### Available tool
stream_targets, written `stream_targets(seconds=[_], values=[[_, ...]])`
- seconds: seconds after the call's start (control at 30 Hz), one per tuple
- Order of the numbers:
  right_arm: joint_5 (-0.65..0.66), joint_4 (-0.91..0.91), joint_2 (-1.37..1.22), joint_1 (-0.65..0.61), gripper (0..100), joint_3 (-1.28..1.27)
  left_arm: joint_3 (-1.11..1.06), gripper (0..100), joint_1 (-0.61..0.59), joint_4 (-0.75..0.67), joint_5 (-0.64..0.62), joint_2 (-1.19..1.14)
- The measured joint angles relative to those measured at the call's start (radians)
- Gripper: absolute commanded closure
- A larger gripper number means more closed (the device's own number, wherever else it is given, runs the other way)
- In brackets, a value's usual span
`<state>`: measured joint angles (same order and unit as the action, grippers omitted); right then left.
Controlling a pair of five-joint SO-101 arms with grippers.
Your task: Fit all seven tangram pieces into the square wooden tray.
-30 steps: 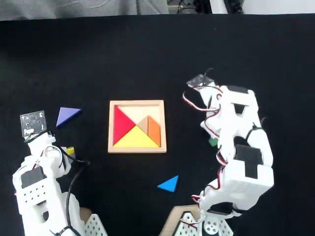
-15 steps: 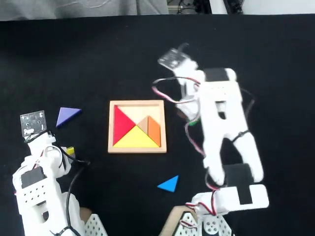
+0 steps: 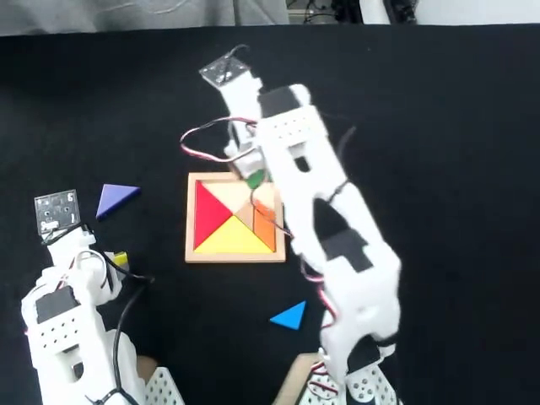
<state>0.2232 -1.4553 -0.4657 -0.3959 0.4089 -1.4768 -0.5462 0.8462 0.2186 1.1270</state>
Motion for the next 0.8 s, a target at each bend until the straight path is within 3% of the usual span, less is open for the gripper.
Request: stream_targets(seconds=[0.27, 0.8], values=[[-0.038, 0.0, -0.204, -0.109, 98.6, 0.112, 0.0, 73, 0.0, 0.0, 0.0, 0.0], [-0.041, 0.0, -0.253, -0.11, 98.2, 0.115, 0.0, 73, 0.0, 0.0, 0.0, 0.0]])
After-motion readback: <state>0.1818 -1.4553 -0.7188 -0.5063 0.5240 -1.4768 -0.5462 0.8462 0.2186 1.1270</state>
